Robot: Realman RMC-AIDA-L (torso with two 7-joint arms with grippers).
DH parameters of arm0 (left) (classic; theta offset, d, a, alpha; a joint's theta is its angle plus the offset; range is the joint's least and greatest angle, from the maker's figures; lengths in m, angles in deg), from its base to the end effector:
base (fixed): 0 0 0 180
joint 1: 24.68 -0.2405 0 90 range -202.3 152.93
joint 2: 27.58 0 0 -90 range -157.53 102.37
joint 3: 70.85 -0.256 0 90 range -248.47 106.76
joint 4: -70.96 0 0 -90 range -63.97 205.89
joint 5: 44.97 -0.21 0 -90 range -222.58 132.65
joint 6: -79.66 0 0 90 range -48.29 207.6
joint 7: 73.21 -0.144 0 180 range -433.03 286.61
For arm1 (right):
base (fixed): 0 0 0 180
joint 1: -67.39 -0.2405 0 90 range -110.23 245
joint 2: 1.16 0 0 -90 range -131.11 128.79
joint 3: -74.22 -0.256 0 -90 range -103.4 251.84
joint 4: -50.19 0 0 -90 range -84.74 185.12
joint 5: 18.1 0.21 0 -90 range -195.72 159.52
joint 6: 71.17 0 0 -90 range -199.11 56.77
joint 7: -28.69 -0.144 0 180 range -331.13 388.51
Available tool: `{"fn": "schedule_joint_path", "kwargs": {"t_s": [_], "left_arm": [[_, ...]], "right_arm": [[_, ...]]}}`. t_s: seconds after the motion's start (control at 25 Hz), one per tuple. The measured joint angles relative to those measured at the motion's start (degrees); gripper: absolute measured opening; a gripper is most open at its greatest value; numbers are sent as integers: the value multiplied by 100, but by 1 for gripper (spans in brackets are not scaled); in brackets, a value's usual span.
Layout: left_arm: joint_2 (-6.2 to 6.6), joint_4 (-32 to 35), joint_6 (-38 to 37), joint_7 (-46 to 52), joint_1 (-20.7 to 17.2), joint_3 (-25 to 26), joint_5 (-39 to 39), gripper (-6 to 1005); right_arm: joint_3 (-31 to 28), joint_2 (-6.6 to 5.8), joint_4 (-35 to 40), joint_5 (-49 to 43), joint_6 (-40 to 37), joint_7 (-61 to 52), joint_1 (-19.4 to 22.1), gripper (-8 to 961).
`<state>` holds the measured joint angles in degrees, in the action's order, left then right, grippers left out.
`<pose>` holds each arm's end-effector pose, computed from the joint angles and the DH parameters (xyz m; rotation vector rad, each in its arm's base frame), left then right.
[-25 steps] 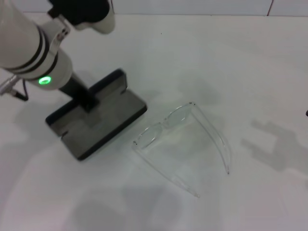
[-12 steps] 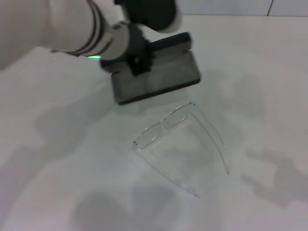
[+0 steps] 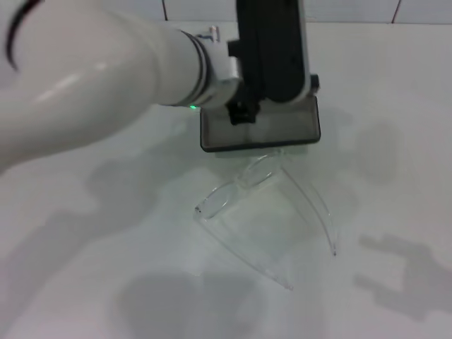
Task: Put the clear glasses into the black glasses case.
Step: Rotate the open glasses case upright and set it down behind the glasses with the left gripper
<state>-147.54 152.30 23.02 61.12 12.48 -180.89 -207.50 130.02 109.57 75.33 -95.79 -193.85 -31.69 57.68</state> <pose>-0.0900 0.3694 -0.0749 -2.4795 0.3546 0.4851 0.2953 0.1848 0.0616 -2.5311 0.3650 1.5117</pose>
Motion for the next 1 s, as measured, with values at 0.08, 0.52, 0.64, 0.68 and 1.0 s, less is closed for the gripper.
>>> {"fn": "schedule_joint_path", "kwargs": {"t_s": [0.08,0.52,0.64,0.68,1.0], "left_arm": [[-14,-179,90,21,92,-93,1,267],[-34,-698,420,35,194,-330,3,289],[-33,-810,452,40,195,-339,3,295],[-30,-860,478,41,197,-343,3,297],[-19,-966,566,1,177,-384,2,313]], "right_arm": [[0,0,-4,0,4,-1,1,623],[-7,-28,-141,45,28,1,-77,615],[-14,-33,-142,47,44,-2,-84,613],[-31,-33,-141,47,49,-3,-84,612],[-140,-26,-142,10,57,-22,-84,607]]}}
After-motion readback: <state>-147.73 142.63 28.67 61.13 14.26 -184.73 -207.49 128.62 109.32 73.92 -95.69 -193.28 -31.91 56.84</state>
